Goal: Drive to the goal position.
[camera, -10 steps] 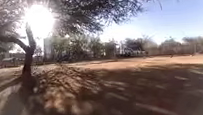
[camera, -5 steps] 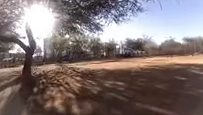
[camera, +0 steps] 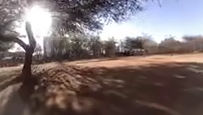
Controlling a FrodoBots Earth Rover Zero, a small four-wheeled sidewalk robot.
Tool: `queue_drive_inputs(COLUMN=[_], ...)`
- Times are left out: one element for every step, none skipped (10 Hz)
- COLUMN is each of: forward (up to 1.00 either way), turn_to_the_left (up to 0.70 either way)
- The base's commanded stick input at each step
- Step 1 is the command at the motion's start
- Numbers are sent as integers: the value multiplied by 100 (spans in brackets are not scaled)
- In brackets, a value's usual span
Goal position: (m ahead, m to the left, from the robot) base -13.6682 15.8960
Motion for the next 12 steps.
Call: queue_drive_inputs(forward=[-100,-100,-100,-100,-100,-100,-100,-100,-100,-100,-10,-27], turn_to_the_left=[0,0,0,0,0,0,0,0,0,0,0,0])
